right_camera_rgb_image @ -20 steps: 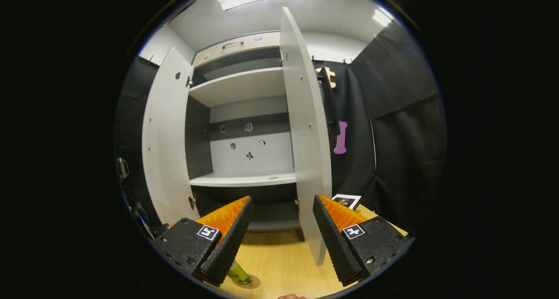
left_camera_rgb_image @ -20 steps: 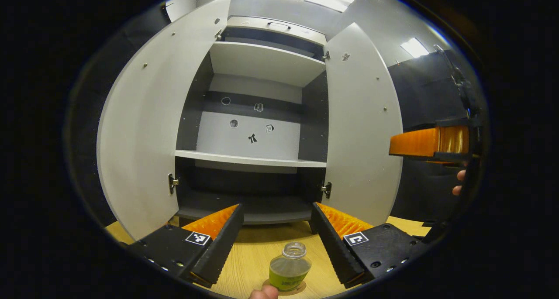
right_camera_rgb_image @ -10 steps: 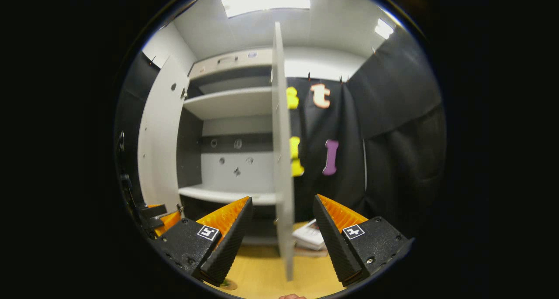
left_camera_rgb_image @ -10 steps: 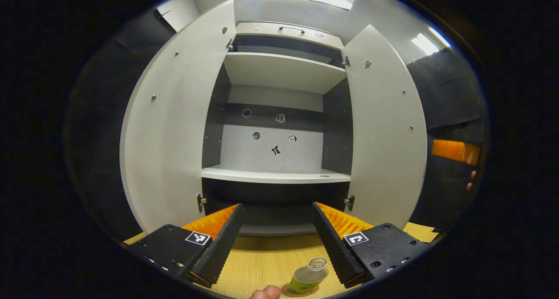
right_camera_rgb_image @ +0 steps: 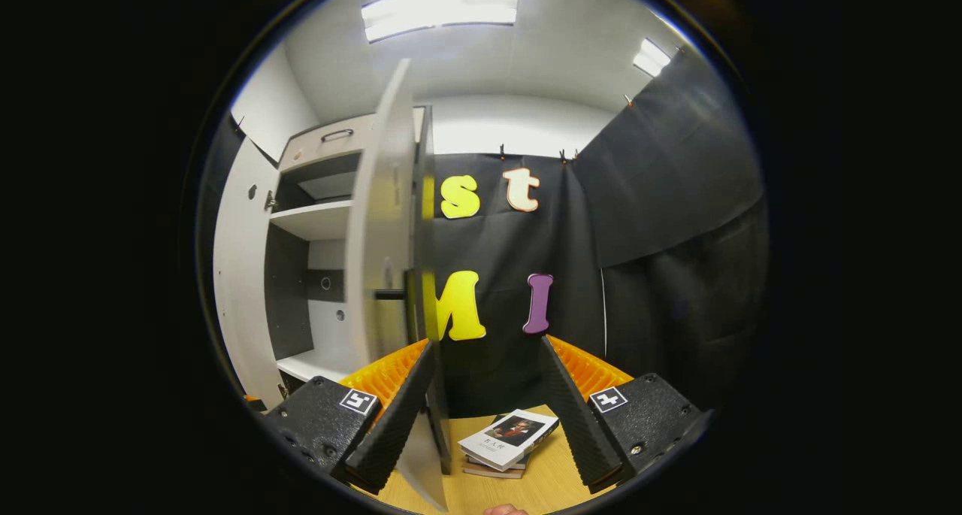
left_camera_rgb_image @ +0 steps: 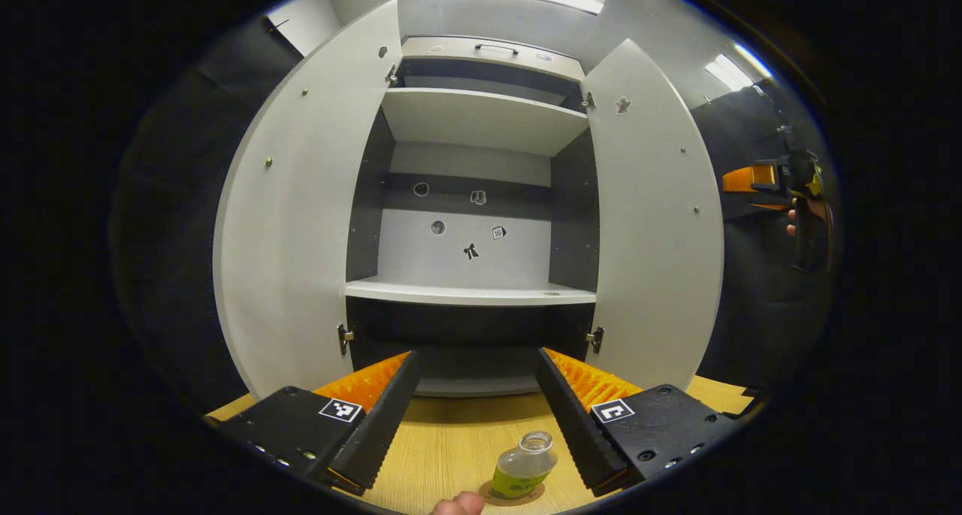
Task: Grasp the bottle in the cabinet with the left hand and place it on the coaster, then close the right door with the right hand and the left door with the left hand.
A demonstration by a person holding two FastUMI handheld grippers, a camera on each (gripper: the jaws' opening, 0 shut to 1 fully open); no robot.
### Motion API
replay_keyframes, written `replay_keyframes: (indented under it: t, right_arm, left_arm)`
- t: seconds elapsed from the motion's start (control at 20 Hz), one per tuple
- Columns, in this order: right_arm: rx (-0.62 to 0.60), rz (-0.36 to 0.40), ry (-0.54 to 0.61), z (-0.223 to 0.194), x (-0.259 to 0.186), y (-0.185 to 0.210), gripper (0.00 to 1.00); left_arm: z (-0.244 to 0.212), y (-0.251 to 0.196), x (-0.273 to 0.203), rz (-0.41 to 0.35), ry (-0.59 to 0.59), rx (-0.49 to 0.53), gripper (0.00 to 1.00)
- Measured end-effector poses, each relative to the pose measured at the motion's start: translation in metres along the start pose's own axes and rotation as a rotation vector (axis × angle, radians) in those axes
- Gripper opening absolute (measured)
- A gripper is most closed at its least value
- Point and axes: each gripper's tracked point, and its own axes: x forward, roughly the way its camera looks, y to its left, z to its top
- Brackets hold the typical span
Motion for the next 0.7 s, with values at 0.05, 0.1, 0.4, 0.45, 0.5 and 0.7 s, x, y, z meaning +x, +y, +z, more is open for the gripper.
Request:
replay_keyframes:
  t: [0.05, 0.1, 0.4, 0.45, 0.5, 0.7]
  right_arm:
    - [0.003, -0.007, 0.008, -0.002, 0.007, -0.005, 0.84]
    - [0.005, -0.002, 0.009, -0.005, 0.012, -0.004, 0.85]
    - [-0.014, -0.001, 0.001, -0.016, 0.023, 0.007, 0.85]
    - [-0.024, -0.010, -0.030, -0.011, 0.019, 0.007, 0.82]
    - [-0.042, -0.021, -0.025, -0.013, 0.023, 0.007, 0.82]
    - [-0.047, -0.040, -0.014, -0.013, 0.021, 0.010, 0.81]
  left_arm:
    - [0.000, 0.000, 0.000, 0.001, -0.001, 0.001, 0.95]
    - [-0.001, 0.000, 0.000, 0.000, 0.002, -0.002, 0.95]
    - [-0.004, 0.005, -0.002, 0.017, 0.004, -0.029, 0.95]
    - [-0.005, 0.007, -0.003, 0.019, 0.000, -0.025, 0.95]
    - [-0.005, 0.009, -0.004, 0.023, 0.000, -0.019, 0.95]
    - [-0.012, 0.017, -0.007, 0.027, 0.013, -0.012, 0.95]
